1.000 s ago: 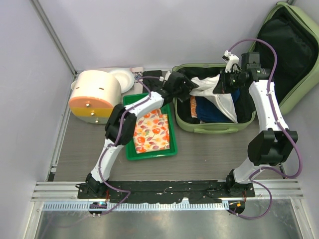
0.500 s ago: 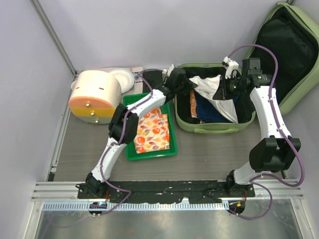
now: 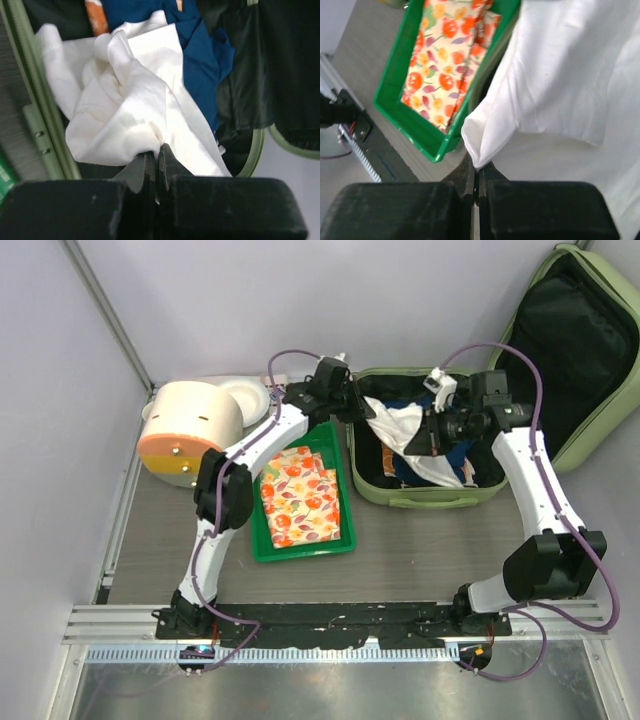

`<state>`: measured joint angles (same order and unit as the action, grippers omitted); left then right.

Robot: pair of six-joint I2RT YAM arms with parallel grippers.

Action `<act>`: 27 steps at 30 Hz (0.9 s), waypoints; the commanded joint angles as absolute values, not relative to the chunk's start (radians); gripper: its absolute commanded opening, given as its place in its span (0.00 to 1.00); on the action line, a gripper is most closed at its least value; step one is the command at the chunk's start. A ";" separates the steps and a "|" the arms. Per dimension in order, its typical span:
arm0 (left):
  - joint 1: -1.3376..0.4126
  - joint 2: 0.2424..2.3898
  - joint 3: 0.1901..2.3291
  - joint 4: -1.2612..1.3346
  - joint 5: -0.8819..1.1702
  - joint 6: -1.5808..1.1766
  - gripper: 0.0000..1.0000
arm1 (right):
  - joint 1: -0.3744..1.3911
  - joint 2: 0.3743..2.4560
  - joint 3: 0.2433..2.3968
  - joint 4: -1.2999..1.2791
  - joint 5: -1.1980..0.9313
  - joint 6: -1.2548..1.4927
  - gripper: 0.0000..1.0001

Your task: Open, take out, and arrange the luggage

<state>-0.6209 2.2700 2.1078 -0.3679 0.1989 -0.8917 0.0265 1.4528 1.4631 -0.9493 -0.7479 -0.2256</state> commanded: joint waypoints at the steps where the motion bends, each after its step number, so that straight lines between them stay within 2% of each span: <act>1: -0.583 2.151 2.105 -0.495 0.307 -0.635 0.00 | 0.129 1.388 1.430 -0.898 -0.865 -0.186 0.01; 7: -0.546 2.059 2.048 -0.609 0.406 -0.424 0.00 | 0.288 1.388 1.391 -0.802 -0.882 -0.137 0.01; 16: -0.488 1.924 1.885 -0.771 0.362 -0.221 0.00 | 0.501 1.411 1.304 -0.588 -0.839 0.029 0.01; 21: -0.401 1.879 1.804 -0.793 0.376 -0.161 0.00 | 0.571 1.498 1.296 -0.451 -0.772 0.086 0.01; 27: -0.315 1.809 1.695 -0.822 0.319 -0.092 0.00 | 0.638 1.632 1.365 -0.446 -0.750 0.072 0.01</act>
<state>-0.3748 1.9156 1.7485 -0.7776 0.3847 -0.1879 0.5964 1.5654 1.3087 -0.5087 -0.7773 0.0574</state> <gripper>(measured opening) 0.027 0.050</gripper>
